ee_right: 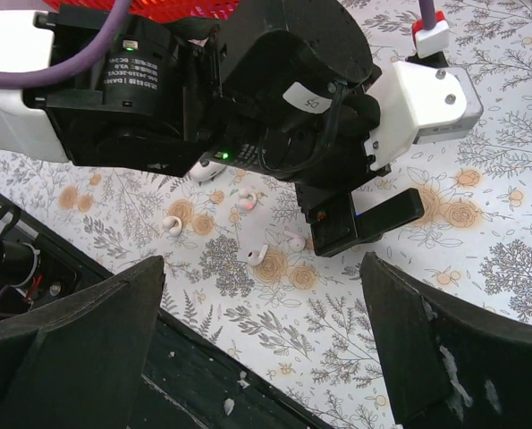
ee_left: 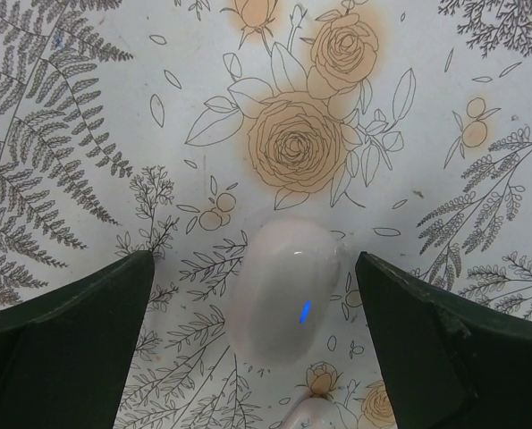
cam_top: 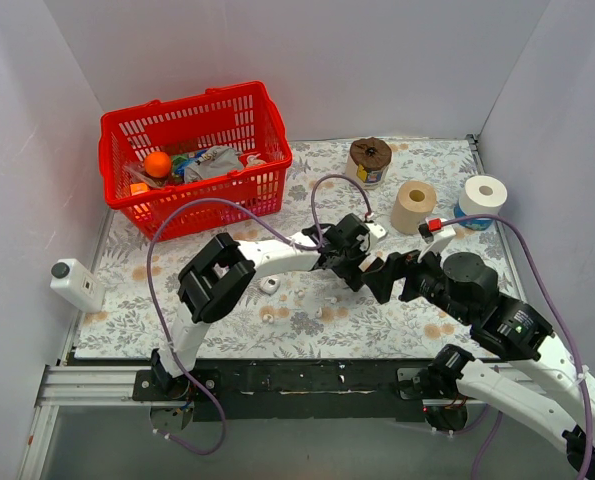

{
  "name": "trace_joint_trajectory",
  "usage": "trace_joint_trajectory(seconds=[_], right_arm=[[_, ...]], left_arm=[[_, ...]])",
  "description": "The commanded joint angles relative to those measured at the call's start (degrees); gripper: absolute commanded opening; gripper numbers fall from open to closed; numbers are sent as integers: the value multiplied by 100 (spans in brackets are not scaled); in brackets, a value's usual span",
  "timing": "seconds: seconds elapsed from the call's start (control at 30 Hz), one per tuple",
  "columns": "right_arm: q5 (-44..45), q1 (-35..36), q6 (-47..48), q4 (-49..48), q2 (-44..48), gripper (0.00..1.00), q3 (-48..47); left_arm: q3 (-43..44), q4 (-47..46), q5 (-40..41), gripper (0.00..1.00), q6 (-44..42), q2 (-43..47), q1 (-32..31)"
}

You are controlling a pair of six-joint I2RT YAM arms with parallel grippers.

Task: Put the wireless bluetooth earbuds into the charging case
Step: Adjust the charging case at the center of the board.

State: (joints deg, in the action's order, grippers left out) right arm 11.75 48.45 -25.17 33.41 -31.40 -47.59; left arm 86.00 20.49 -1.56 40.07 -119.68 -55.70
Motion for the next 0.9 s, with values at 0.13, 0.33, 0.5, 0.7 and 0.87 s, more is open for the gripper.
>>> trace_joint_trajectory(seconds=[0.13,0.33,0.5,0.7,0.87], right_arm=[[-94,7,-14,-54,81,98,-189],[-103,7,-6,-106,116,98,-145],[-103,7,-14,-89,151,98,-119],[-103,7,-32,-98,257,98,-31],[-173,7,-85,-203,257,98,101]], left_arm=[[295,-1,358,98,8,-73,-134],[207,-45,1042,98,781,41,-134],[-222,-343,1360,98,1292,505,-81],[-829,-590,1316,98,1635,1314,86],[-1233,-608,1369,98,1916,2044,86]])
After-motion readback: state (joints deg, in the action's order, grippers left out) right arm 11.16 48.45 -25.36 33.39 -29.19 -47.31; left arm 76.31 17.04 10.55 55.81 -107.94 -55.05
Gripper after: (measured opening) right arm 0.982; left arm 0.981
